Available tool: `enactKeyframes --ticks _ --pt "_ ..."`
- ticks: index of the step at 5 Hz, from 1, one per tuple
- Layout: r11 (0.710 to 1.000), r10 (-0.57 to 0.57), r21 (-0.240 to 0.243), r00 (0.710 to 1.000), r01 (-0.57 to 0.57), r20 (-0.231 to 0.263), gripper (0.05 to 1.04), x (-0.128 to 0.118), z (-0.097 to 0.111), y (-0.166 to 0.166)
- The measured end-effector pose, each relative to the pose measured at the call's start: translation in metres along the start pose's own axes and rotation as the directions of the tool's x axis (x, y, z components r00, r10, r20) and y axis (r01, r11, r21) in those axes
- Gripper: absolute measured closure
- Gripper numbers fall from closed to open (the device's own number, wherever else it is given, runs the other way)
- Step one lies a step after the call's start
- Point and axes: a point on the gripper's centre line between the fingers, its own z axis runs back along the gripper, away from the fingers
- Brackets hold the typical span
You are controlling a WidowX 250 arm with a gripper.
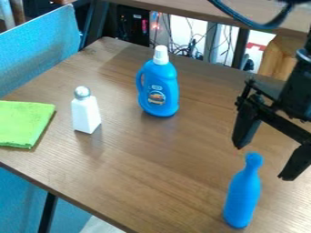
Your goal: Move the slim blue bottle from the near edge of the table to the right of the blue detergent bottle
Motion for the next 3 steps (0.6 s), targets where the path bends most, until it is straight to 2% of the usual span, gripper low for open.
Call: enactKeyframes --ticks 3 --pt "1.000 -0.021 -0.004 0.999 0.021 -0.027 0.079 0.005 -0.016 -0.003"
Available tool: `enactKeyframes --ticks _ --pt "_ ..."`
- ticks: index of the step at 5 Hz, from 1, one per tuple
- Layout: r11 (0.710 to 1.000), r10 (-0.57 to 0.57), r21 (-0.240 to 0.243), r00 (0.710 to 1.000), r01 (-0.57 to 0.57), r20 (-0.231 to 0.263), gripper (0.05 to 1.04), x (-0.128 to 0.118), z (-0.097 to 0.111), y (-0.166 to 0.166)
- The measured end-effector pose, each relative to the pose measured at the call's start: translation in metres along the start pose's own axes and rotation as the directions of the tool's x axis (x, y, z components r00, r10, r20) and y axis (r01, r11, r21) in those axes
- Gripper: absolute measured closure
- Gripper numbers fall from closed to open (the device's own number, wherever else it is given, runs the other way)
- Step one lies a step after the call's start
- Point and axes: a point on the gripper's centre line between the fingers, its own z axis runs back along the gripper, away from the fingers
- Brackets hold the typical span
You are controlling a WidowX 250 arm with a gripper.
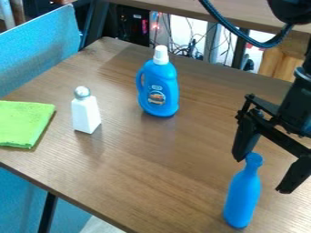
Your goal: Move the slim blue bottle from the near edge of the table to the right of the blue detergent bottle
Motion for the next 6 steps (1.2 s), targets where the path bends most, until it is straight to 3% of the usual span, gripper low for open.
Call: enactKeyframes --ticks 2,4,5,6 --pt "1.000 0.024 -0.009 1.000 -0.024 0.011 0.124 0.004 -0.008 0.007" --pt "1.000 0.010 0.005 1.000 -0.010 0.024 0.680 0.005 -0.011 0.009" --pt "1.000 0.007 -0.001 1.000 -0.007 0.022 0.738 0.004 -0.011 0.008" --pt "1.000 0.011 0.022 0.999 -0.012 0.053 0.738 0.007 0.008 0.013"
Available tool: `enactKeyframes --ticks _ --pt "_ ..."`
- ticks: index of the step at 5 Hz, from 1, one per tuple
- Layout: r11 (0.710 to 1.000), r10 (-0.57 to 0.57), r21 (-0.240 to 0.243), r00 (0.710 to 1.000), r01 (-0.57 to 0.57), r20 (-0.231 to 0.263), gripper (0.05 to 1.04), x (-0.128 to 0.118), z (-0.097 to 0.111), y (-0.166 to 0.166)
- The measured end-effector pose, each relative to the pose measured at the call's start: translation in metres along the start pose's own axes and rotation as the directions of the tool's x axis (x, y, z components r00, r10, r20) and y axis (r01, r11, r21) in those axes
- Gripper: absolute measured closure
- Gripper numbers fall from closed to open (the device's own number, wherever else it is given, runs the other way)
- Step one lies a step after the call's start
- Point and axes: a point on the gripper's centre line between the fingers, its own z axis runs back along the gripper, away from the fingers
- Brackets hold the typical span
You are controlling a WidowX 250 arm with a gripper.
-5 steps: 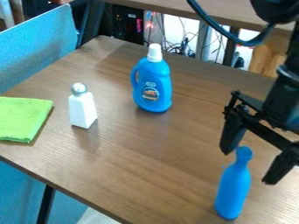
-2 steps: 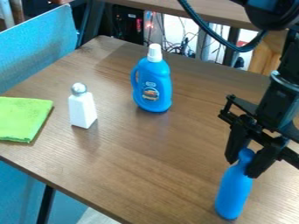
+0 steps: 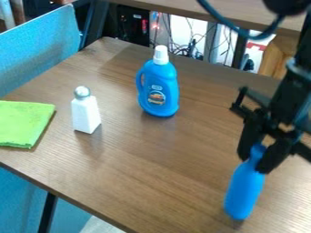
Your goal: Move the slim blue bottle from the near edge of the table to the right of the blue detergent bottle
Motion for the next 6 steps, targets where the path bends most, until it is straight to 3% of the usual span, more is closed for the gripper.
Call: enactKeyframes --ticks 2,4,5,6 --pt "1.000 -0.027 0.013 0.985 0.025 0.168 0.738 0.024 0.065 0.028" --pt "0.994 -0.054 -0.080 0.983 0.069 0.173 0.738 0.061 0.055 0.057" --pt "0.994 -0.024 -0.100 0.994 0.035 0.109 0.738 0.068 0.032 0.078" --pt "0.992 -0.045 -0.110 0.996 0.054 0.076 0.738 0.074 0.019 0.077"
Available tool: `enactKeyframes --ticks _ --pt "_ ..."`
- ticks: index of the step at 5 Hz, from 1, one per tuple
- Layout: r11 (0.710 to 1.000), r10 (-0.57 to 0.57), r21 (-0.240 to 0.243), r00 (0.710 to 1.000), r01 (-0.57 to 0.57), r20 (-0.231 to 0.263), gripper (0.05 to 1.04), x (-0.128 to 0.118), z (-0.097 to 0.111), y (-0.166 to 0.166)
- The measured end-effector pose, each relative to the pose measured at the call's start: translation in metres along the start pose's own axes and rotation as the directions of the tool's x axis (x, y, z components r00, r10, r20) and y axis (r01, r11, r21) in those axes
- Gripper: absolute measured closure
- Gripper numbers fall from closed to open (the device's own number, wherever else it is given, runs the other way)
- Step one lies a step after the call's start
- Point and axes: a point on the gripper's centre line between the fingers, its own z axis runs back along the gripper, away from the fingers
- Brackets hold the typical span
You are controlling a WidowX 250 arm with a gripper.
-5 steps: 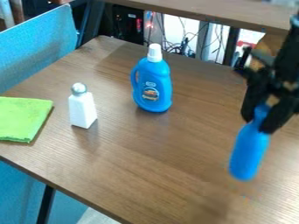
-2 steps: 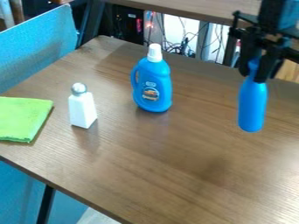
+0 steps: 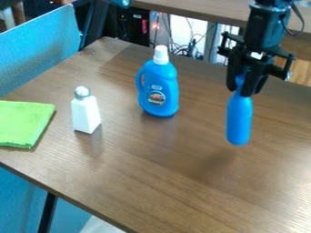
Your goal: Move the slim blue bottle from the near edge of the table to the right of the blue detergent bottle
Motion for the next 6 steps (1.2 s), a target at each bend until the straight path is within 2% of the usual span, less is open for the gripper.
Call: enactKeyframes --ticks 1,2,3,4,5,6 --pt "1.000 0.025 0.000 1.000 -0.025 0.017 0.738 0.003 -0.006 0.009" --pt "0.997 0.074 0.030 0.996 -0.073 -0.039 0.738 0.002 -0.023 0.022" --pt "0.994 0.101 0.048 0.991 -0.097 -0.088 0.738 0.003 -0.029 0.024" --pt "0.991 0.132 0.053 0.983 -0.127 -0.128 0.738 0.004 -0.030 0.024" --pt "0.989 0.147 0.055 0.978 -0.140 -0.145 0.698 0.004 -0.031 0.024" --pt "0.981 0.189 0.066 0.968 -0.180 -0.164 0.394 0.002 -0.032 0.024"
